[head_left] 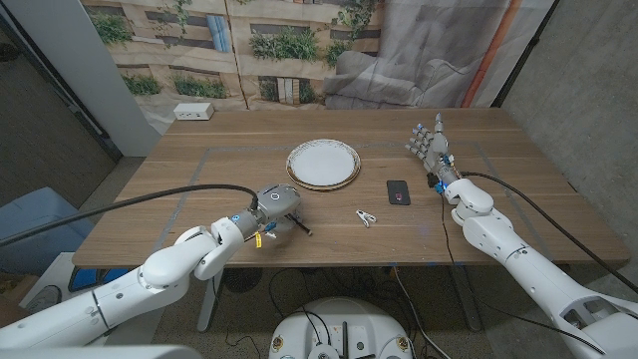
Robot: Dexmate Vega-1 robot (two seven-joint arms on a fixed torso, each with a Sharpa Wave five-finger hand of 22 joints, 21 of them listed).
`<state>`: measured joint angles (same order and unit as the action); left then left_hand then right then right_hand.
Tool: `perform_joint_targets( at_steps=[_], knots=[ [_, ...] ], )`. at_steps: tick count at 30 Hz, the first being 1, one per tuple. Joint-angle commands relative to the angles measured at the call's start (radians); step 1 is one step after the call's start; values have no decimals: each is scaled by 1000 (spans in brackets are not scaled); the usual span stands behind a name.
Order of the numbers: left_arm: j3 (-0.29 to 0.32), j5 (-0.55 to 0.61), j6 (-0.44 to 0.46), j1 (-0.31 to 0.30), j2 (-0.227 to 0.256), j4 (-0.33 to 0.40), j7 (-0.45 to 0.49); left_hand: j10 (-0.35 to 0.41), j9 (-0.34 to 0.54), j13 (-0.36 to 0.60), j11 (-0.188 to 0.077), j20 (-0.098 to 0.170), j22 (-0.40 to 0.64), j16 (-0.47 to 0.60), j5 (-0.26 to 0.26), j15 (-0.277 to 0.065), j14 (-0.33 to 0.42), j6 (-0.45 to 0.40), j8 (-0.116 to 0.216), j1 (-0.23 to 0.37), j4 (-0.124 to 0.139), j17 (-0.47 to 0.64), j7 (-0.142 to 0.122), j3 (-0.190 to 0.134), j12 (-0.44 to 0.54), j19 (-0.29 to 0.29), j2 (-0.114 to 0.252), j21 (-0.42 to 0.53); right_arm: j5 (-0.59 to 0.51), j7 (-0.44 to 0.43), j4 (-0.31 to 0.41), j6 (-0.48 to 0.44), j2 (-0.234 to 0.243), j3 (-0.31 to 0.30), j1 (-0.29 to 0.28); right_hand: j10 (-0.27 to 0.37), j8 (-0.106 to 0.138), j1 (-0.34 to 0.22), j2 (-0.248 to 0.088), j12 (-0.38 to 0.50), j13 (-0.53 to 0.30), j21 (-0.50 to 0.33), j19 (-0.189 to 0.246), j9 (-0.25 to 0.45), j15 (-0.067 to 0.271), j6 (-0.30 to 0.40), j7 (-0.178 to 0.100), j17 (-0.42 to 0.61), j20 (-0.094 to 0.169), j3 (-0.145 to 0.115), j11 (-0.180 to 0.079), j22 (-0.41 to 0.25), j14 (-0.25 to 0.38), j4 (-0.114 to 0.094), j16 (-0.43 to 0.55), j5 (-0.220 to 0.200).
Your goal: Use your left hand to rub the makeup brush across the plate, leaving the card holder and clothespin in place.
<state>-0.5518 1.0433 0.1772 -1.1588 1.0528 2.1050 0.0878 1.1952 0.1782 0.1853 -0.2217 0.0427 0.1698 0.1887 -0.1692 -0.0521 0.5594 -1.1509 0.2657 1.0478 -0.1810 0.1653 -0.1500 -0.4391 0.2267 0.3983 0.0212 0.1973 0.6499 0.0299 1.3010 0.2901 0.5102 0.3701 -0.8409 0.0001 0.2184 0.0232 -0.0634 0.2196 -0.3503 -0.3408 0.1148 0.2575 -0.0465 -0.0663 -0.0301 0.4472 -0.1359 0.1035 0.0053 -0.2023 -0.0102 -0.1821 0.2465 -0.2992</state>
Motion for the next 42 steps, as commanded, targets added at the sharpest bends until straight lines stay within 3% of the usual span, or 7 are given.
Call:
perform_joint_targets(
  at_steps=[1, 21, 42],
  knots=[
    [32, -14, -9, -13, 12, 27, 37, 19, 2, 3, -6, 25, 4, 5, -1, -167, 14, -5, -2, 11, 2, 6, -1, 1, 2, 7, 5, 5, 0, 1, -2, 1, 0, 0, 0, -8, 5, -2, -101, 7, -2, -7, 0, 3, -8, -8, 1, 3, -7, -2, 2, -5, -1, -7, 4, -7],
    [74, -110, -5, -25, -28, 31, 78, 29, 3, 3, -6, 24, 4, 2, 0, -166, 21, -5, -14, 23, 4, 6, 4, 13, -3, 12, 4, 6, 0, 1, -2, 1, 0, 0, 1, -8, 4, -2, -101, 7, -2, -7, 0, 3, -9, -9, 0, 3, -6, -2, 2, -5, -1, -7, 4, -7],
    [64, -239, -52, 32, -143, -31, 192, 31, 4, 3, -6, 21, 4, -1, -2, -165, 23, -9, -21, 32, 6, 5, 3, 23, -10, 17, 4, 6, 0, 1, -2, 1, 0, 0, 0, -9, 5, -2, -101, 6, -1, -7, 0, 2, -9, -7, 1, 3, -7, -2, 0, -5, -1, -7, 4, -7]
  ],
)
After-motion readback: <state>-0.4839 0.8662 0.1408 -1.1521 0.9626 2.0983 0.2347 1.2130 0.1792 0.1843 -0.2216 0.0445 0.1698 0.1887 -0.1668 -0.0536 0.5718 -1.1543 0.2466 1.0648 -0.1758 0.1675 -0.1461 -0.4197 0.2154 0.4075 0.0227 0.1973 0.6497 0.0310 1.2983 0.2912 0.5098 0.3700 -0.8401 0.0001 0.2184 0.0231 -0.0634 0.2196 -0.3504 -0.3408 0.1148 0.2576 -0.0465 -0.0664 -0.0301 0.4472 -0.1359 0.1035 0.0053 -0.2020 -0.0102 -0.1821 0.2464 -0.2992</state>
